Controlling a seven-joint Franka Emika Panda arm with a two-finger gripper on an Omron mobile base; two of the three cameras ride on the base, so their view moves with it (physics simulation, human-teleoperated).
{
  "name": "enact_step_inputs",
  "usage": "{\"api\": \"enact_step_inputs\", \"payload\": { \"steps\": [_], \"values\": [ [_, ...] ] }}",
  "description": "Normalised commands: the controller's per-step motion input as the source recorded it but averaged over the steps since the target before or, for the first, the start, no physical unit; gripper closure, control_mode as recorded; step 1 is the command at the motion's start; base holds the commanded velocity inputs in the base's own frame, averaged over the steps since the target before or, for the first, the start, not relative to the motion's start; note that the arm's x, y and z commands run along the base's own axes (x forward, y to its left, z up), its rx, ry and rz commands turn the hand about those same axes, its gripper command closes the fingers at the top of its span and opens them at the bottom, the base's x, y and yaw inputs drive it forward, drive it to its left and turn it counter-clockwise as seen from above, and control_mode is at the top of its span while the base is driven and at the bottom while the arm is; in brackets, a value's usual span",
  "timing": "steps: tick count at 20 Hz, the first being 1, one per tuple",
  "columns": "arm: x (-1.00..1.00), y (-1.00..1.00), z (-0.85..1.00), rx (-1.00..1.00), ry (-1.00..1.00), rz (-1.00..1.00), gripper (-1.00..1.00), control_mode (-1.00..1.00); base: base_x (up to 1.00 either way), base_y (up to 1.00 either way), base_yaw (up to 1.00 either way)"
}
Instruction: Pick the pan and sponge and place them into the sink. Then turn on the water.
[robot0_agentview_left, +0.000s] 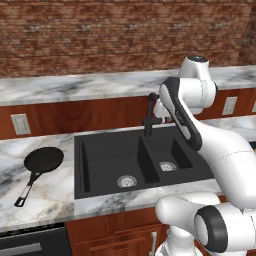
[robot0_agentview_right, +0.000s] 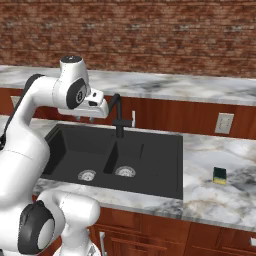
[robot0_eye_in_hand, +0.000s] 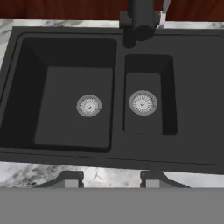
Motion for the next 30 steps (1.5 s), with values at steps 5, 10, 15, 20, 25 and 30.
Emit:
{"api": "enact_step_inputs", "payload": {
  "steps": [5, 10, 15, 20, 25, 30],
  "values": [
    [-0.12, 0.05, -0.06, 0.00, 0.05, 0.00, -1.00, -1.00, 0.00, 0.00, 0.00],
    [-0.34, 0.39, -0.13, 0.01, 0.15, 0.06, -1.00, -1.00, 0.00, 0.00, 0.00],
    [-0.48, 0.96, -0.13, -0.28, 0.00, 0.01, -1.00, -1.00, 0.00, 0.00, 0.00],
    [-0.30, 1.00, -0.11, -0.14, 0.04, 0.00, -1.00, -1.00, 0.00, 0.00, 0.00],
    [-0.06, 1.00, 0.00, -0.02, 0.12, -0.02, -1.00, -1.00, 0.00, 0.00, 0.00],
    [0.00, 1.00, 0.00, 0.07, 0.23, 0.00, -1.00, -1.00, 0.00, 0.00, 0.00]
  ]
}}
